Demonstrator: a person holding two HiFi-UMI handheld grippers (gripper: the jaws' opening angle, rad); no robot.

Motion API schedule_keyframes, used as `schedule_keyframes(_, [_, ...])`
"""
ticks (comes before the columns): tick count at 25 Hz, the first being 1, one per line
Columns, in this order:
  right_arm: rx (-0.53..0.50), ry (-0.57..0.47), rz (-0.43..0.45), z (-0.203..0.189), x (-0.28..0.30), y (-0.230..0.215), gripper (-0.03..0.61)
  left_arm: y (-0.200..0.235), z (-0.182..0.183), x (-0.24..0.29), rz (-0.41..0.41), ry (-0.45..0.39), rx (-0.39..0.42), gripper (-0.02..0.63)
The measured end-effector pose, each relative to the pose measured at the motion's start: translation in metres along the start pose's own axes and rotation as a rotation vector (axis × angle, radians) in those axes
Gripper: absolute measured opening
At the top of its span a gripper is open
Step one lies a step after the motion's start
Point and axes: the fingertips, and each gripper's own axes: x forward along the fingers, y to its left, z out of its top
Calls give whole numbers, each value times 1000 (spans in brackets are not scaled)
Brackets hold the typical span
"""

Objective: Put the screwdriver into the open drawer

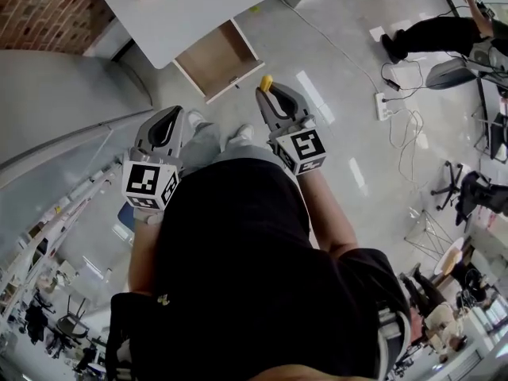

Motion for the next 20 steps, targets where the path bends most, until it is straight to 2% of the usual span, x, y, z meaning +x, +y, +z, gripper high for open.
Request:
schedule_keyframes(6, [-11, 64, 31, -19, 50, 20, 84, 43, -9, -10, 35, 12, -40, 5])
schedule_keyframes(11, [-19, 150, 46, -61, 95, 21, 84, 72, -31, -1, 32, 43, -48, 3])
schedule_keyframes(16, [-6, 217, 72, -74, 129, 36, 84, 101, -32, -8, 24, 75, -56, 5])
schedule_keyframes(20, [-17, 271, 85, -99, 158, 39, 84, 116, -47, -3, 0, 106, -68, 5])
